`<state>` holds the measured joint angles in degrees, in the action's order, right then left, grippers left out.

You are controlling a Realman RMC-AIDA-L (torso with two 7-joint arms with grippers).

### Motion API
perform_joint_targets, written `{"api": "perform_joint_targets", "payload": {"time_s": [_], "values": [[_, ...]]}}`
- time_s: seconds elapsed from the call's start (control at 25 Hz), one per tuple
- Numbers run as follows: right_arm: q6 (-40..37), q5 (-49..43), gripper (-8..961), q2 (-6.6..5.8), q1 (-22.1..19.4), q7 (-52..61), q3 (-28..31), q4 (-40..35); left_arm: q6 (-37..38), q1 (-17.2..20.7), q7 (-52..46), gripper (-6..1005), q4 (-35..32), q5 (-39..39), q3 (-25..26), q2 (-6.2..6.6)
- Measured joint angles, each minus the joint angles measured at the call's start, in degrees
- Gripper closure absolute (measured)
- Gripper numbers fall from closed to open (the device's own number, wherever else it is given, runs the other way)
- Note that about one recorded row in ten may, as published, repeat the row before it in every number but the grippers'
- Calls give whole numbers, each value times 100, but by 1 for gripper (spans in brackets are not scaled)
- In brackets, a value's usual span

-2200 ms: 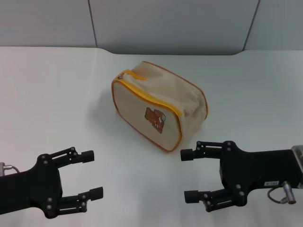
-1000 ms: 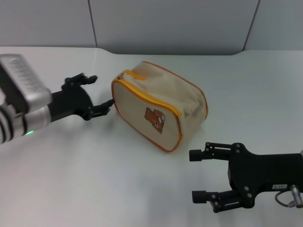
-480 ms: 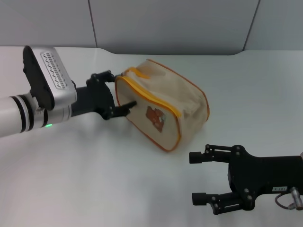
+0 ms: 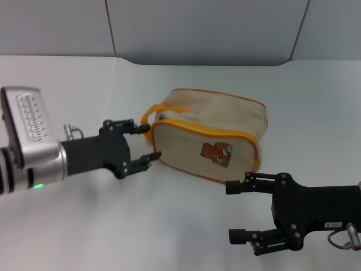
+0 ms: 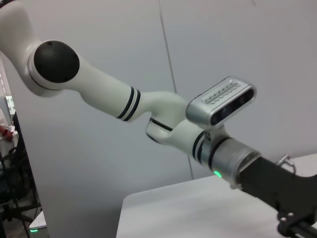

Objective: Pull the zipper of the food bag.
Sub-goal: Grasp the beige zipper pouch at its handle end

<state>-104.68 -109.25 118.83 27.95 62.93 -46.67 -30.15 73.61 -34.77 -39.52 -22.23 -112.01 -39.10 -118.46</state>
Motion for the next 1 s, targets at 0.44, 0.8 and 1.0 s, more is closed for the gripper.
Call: {"api": "perform_joint_targets", "payload": {"time_s": [0.44,0.8,1.0], "values": [[-9,0,110,4,0,10,-14,0,-614,-45,-30,423,760,782,80,-51],[-9,0,110,9,0,10,-15,0,-822,-182,-29,438,1305,1257,198,-63],[-9,0,111,9,-10,9,-1,0,-829,-220,30,544,1547,1358,237,-70]]}}
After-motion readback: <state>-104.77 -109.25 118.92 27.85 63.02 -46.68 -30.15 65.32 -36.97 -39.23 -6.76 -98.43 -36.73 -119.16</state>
